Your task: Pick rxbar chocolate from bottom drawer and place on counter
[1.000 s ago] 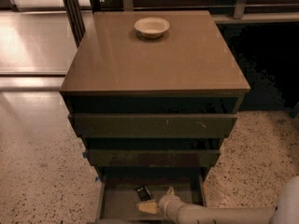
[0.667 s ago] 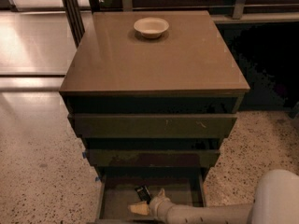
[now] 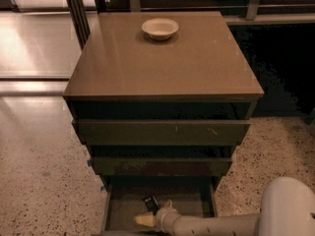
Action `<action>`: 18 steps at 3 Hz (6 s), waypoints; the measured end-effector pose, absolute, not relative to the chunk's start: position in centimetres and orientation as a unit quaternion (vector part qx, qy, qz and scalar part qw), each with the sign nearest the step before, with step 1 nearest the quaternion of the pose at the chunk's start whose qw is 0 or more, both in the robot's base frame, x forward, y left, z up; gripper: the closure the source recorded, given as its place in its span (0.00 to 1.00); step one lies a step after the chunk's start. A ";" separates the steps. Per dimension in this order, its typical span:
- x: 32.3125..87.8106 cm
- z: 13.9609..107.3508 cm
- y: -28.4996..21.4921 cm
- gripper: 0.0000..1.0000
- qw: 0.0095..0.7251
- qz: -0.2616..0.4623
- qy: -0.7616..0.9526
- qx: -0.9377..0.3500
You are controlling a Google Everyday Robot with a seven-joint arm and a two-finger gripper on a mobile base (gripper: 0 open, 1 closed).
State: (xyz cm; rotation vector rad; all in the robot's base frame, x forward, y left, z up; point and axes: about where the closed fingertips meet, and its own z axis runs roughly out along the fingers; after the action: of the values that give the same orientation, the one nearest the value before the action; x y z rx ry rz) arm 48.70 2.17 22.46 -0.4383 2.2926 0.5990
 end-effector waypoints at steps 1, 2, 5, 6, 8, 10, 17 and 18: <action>50.0 20.7 3.2 0.00 0.366 0.222 0.888 -0.166; 52.0 18.4 4.2 0.00 0.376 0.203 0.890 -0.159; 54.0 12.2 5.2 0.00 0.345 0.152 0.904 -0.199; 53.5 9.9 3.3 0.00 0.308 0.118 0.921 -0.205; 52.9 9.0 2.5 0.17 0.296 0.094 0.929 -0.203; 52.9 9.0 2.5 0.63 0.296 0.094 0.929 -0.203; 46.7 17.9 -0.1 1.00 0.301 0.128 0.898 -0.295; 43.5 21.1 -3.1 1.00 0.318 0.120 0.890 -0.303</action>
Offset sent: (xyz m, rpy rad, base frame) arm 0.0608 0.0339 -0.0723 -0.0818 -0.0658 -0.0867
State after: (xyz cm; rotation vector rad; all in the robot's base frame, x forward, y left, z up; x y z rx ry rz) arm 43.54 -3.07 21.06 -0.7980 2.3418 0.3159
